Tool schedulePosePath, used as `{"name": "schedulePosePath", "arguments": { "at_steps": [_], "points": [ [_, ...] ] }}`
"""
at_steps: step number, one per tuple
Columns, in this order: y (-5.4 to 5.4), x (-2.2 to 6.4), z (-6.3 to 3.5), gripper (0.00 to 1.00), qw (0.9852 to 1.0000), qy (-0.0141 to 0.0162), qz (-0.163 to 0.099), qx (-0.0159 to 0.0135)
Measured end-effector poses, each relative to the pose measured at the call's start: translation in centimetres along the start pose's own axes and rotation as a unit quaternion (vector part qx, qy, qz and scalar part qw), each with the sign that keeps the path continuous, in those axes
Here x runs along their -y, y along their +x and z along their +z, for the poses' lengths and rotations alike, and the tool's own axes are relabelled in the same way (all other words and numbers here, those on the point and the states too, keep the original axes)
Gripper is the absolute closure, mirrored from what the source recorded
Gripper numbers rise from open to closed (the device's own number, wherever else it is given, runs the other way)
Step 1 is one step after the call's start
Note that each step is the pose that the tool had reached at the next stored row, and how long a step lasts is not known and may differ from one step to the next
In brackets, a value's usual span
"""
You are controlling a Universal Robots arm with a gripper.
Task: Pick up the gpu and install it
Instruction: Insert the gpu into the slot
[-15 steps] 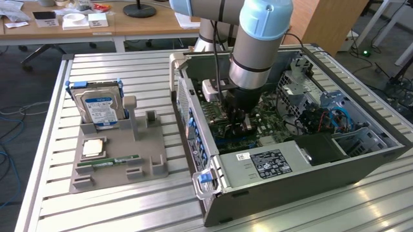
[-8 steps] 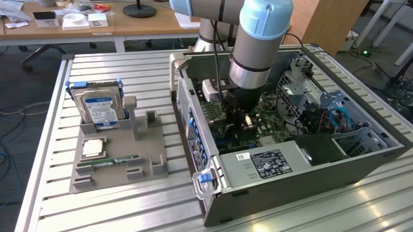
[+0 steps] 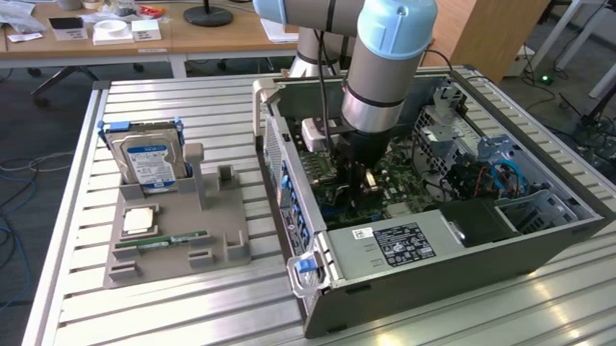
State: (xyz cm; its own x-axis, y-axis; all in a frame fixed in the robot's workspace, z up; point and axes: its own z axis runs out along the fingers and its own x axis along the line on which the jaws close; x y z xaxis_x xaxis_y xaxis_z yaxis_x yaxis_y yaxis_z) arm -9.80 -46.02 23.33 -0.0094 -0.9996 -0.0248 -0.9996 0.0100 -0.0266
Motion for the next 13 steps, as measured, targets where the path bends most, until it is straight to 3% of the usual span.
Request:
{"name": "schedulePosePath", "arguments": {
  "at_steps": [6, 13],
  "points": [
    [0.0, 0.03, -1.12, 0.37, 1.0, 0.0001, 0.0, 0.0002],
    [-0.1, 0.1, -3.51, 0.37, 1.0, 0.0001, 0.0, 0.0001]
  ]
}}
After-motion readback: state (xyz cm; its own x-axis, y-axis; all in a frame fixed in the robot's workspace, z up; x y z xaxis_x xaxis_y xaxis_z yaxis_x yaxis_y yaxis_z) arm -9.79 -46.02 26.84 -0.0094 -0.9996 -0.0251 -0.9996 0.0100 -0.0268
